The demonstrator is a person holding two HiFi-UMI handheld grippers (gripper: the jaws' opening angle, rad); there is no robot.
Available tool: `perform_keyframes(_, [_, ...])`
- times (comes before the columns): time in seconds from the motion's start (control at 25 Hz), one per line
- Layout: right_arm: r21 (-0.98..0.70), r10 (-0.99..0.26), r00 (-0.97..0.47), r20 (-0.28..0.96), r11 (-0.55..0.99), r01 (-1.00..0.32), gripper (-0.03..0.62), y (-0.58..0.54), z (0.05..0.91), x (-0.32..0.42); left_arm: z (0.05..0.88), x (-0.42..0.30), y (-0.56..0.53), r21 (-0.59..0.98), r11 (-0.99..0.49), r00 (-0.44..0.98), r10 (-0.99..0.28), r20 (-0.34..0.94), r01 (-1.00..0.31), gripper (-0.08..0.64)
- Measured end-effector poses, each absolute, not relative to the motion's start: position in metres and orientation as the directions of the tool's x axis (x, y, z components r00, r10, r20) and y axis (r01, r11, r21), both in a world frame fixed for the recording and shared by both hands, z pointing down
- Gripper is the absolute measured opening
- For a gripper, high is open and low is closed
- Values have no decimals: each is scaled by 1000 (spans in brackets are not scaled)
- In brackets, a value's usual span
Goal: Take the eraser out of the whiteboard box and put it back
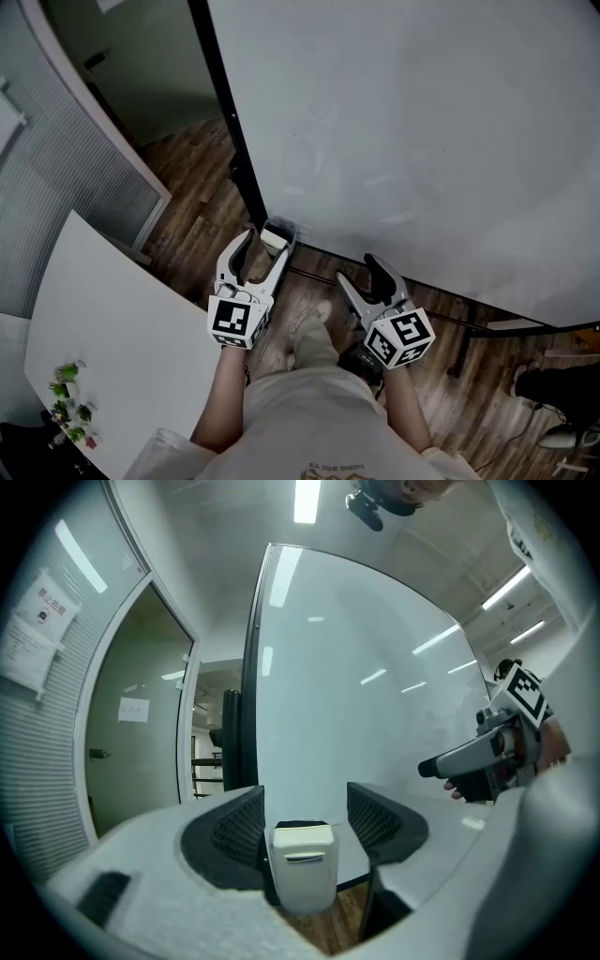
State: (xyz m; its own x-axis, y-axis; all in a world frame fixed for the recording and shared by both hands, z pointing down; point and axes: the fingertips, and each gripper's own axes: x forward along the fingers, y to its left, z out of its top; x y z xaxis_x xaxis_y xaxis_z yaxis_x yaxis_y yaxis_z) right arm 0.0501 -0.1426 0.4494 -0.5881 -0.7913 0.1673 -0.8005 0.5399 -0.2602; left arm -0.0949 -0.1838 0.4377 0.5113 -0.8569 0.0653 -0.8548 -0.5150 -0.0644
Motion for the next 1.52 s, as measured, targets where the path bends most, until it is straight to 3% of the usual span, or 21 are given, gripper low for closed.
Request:
perform_keyframes(0.36, [-243, -791, -595, 144, 555, -796, 272, -127, 438, 43, 422, -91, -155, -53, -535, 534, -845, 38, -843, 231])
perform_keyframes(0.68, [-229, -806, -586, 82, 557, -798, 215, -111, 421, 44, 404, -104, -137, -50, -489, 490, -872, -7, -871, 160])
perform_keyframes(0.96, [-222, -810, -585, 30, 565, -794, 59, -100, 411, 47, 398, -96, -120, -57, -524, 525, -851, -6, -850, 3])
perform_keyframes(1.08, [-200, -820, -572, 33, 555, -807, 12, -97, 411, 50, 397, -88, -112, 7, -586, 586, -810, -3, -810, 5])
perform_keyframes(1.52, [-176, -831, -555, 48, 539, -823, 12, -92, 410, 52, 398, -91, -109, -6, -558, 558, -829, 20, -830, 5])
